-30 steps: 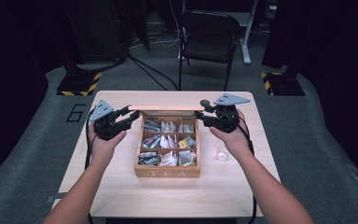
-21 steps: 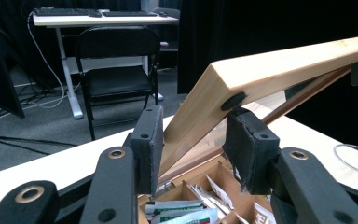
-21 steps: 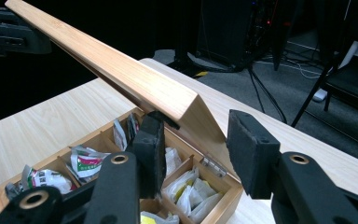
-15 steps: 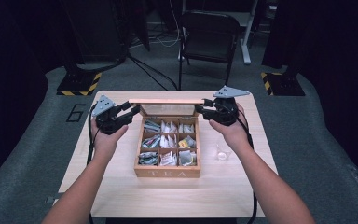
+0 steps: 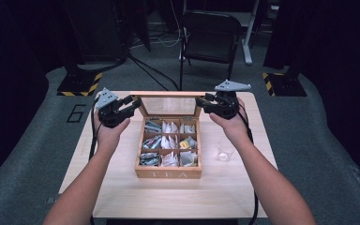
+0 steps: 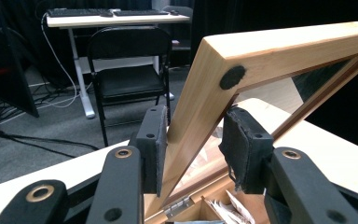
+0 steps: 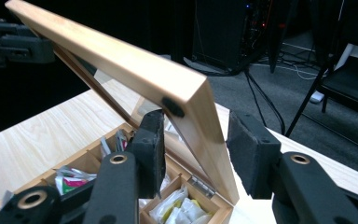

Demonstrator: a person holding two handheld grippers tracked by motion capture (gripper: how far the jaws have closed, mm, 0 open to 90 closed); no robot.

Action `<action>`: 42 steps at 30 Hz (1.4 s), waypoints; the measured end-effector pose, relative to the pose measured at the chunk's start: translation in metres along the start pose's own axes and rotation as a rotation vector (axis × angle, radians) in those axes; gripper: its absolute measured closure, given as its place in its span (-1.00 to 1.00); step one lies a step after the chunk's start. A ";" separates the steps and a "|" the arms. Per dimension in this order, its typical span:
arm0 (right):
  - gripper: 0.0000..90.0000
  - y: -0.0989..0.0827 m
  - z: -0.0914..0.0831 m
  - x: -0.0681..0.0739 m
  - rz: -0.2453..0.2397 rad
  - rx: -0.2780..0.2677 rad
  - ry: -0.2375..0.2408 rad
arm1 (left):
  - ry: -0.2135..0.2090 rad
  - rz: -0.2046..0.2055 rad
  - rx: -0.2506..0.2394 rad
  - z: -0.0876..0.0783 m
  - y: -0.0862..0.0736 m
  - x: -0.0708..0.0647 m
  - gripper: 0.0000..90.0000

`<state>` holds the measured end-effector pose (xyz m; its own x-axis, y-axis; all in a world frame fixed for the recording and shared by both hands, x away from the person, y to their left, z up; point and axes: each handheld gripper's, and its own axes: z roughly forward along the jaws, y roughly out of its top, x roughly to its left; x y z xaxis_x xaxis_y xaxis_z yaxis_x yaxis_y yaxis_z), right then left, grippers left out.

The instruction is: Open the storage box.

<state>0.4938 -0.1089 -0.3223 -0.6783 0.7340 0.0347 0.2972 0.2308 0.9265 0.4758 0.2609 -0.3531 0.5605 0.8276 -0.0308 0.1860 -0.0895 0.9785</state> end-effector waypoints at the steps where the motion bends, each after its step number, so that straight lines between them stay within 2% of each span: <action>1: 0.25 0.000 0.002 -0.001 -0.005 -0.002 -0.002 | 0.000 0.000 0.001 0.001 0.001 0.001 0.36; 4: 0.25 -0.002 0.006 -0.004 -0.010 0.004 -0.009 | -0.001 -0.007 -0.007 0.004 0.002 0.003 0.36; 9: 0.25 -0.004 0.015 -0.010 0.012 0.006 -0.017 | -0.002 -0.012 -0.003 0.008 0.005 0.006 0.36; 15: 0.30 -0.008 0.026 -0.013 -0.009 0.027 -0.033 | 0.000 -0.018 -0.001 0.012 0.008 0.009 0.36; 18: 0.34 -0.009 0.029 -0.015 -0.001 0.024 -0.032 | 0.001 -0.020 -0.010 0.013 0.007 0.010 0.36; 20: 0.33 -0.009 0.032 -0.017 0.022 0.024 -0.028 | 0.002 -0.019 -0.015 0.014 0.007 0.010 0.36; 25: 0.34 -0.010 0.035 -0.019 0.016 0.022 -0.031 | 0.000 -0.031 -0.019 0.017 0.006 0.013 0.36; 28: 0.35 -0.010 0.036 -0.020 0.022 0.018 -0.031 | 0.000 -0.037 -0.007 0.020 0.007 0.014 0.36; 30: 0.35 -0.009 0.037 -0.022 0.044 0.016 -0.025 | -0.001 -0.043 0.000 0.021 0.006 0.016 0.36; 42: 0.38 -0.006 0.041 -0.025 0.034 0.026 -0.036 | -0.001 -0.056 0.058 0.032 -0.002 0.021 0.33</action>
<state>0.5367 -0.1023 -0.3438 -0.6434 0.7637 0.0519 0.3374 0.2220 0.9148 0.5133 0.2610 -0.3623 0.5485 0.8318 -0.0850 0.2636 -0.0755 0.9617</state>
